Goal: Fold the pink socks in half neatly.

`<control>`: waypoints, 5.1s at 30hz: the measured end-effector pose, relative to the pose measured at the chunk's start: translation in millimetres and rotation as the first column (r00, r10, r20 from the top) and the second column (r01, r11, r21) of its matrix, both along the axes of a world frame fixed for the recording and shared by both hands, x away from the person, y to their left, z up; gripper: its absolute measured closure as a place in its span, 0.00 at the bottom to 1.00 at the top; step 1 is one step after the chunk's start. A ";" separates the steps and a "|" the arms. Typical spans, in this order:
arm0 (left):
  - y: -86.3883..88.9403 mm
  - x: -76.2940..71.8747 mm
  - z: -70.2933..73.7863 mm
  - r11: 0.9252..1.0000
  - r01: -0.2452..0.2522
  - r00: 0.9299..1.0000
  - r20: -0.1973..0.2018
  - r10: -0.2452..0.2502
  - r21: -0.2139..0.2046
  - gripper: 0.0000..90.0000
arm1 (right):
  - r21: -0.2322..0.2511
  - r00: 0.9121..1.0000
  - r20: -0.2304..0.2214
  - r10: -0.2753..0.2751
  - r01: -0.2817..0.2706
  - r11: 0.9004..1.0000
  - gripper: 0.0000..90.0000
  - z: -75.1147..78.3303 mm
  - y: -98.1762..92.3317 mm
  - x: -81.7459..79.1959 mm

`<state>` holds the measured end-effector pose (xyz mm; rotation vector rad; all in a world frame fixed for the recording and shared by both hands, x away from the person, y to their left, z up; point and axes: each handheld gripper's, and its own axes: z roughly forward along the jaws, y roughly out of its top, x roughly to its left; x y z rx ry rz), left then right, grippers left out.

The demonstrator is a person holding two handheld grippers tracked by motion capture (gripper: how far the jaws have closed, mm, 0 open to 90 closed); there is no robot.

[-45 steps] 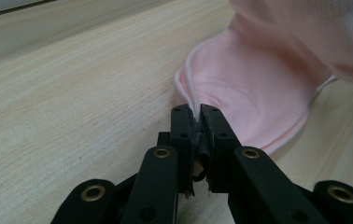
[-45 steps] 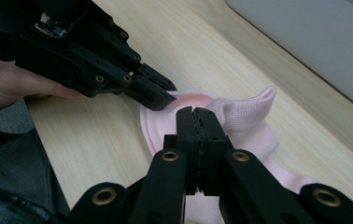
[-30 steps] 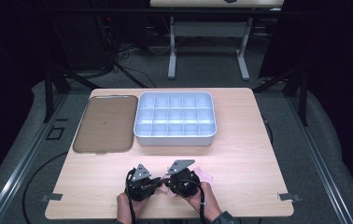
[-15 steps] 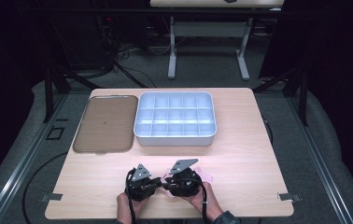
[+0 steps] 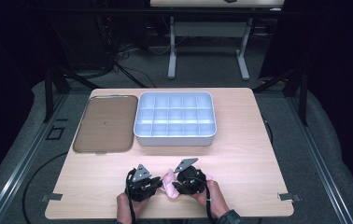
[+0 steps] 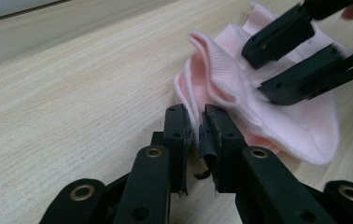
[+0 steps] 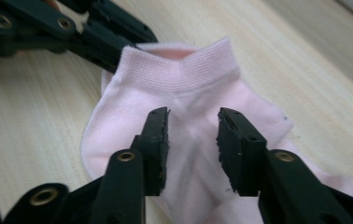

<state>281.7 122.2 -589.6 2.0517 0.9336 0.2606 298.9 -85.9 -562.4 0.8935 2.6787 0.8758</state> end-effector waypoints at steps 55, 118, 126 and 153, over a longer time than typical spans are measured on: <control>25.1 -11.5 27.0 0.995 -0.038 0.999 0.033 0.041 -0.088 0.77 | 0.117 0.962 0.053 -0.268 0.261 0.958 0.48 21.0 -79.1 -9.7; 2.0 8.8 -0.7 0.999 -0.016 0.999 -0.028 0.015 -0.039 0.98 | 0.179 0.948 -0.006 -0.320 0.316 0.932 0.92 19.8 -95.7 -16.0; 2.1 9.1 -0.9 0.999 -0.020 0.999 -0.032 0.019 -0.042 0.97 | 0.178 0.963 0.025 -0.269 0.260 0.949 0.92 44.0 -79.4 -22.9; 2.4 9.2 -0.9 0.999 -0.014 0.999 -0.029 0.013 -0.040 0.97 | 0.065 0.992 -0.062 -0.110 0.114 0.991 0.92 57.5 -3.4 -4.4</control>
